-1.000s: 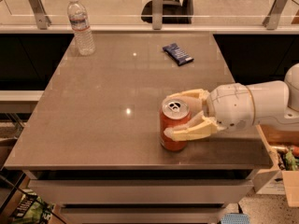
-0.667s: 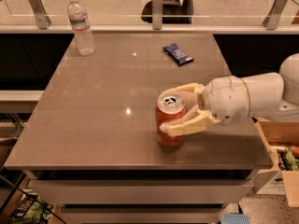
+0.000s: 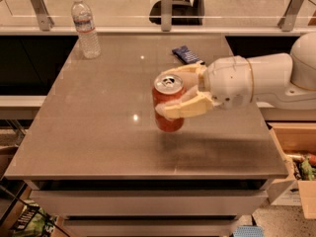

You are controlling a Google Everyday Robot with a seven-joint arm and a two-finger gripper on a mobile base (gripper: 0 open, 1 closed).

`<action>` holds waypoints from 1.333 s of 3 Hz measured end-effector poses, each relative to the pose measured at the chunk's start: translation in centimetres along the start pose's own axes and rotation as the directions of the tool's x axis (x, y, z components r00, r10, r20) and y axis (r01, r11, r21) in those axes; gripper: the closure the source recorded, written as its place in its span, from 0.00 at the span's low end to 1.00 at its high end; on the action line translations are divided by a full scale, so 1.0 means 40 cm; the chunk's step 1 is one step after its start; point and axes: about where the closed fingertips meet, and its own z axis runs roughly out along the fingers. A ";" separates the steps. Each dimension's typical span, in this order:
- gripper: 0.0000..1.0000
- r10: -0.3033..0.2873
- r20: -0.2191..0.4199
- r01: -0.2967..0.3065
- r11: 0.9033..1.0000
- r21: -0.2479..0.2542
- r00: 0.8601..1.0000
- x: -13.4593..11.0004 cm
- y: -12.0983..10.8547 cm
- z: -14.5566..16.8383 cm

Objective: Move coke can near water bottle

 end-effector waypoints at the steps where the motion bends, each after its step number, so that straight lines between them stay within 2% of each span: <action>1: 1.00 -0.014 0.021 0.012 0.996 0.092 1.000 -0.036 -0.045 -0.009; 2: 1.00 -0.021 0.031 0.016 0.987 0.159 0.999 -0.064 -0.099 -0.025; 4: 1.00 -0.012 0.020 0.007 0.971 0.241 1.000 -0.102 -0.230 -0.051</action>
Offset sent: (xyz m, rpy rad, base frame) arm 0.0619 -0.0199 0.0488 0.0762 -0.0780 -0.2304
